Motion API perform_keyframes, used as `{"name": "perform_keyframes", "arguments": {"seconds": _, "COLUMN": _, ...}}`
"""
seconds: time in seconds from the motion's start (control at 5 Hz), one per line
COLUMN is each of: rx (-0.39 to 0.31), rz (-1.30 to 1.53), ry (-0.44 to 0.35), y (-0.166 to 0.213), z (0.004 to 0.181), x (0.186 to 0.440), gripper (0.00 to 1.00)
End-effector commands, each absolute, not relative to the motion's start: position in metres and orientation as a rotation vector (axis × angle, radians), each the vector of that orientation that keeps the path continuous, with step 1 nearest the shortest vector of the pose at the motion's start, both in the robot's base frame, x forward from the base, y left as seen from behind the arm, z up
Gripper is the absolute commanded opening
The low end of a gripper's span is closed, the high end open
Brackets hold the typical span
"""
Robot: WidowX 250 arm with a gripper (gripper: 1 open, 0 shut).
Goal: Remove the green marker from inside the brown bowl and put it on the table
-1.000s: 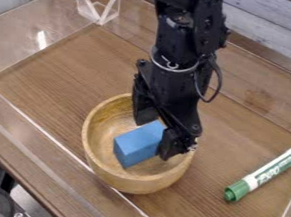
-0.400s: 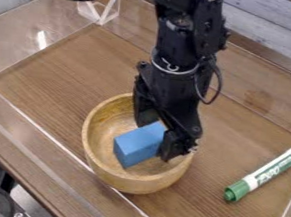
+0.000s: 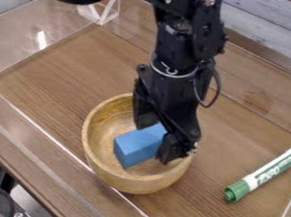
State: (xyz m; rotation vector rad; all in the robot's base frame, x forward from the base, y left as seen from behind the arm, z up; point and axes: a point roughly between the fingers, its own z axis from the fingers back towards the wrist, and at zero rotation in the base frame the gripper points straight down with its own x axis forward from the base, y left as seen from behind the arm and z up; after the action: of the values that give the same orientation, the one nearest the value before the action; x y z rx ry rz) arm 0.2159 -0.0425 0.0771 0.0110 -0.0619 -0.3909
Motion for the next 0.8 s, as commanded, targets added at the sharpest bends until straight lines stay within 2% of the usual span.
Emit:
{"name": "perform_keyframes", "arguments": {"seconds": 0.0, "rx": 0.009, "rz": -0.380, "ry": -0.086, "y": -0.0406, "z": 0.0807, "x": 0.2194, "gripper": 1.00}}
{"name": "perform_keyframes", "arguments": {"seconds": 0.6, "rx": 0.005, "rz": -0.369, "ry": -0.083, "y": -0.0375, "z": 0.0762, "x": 0.2195, "gripper": 1.00}}
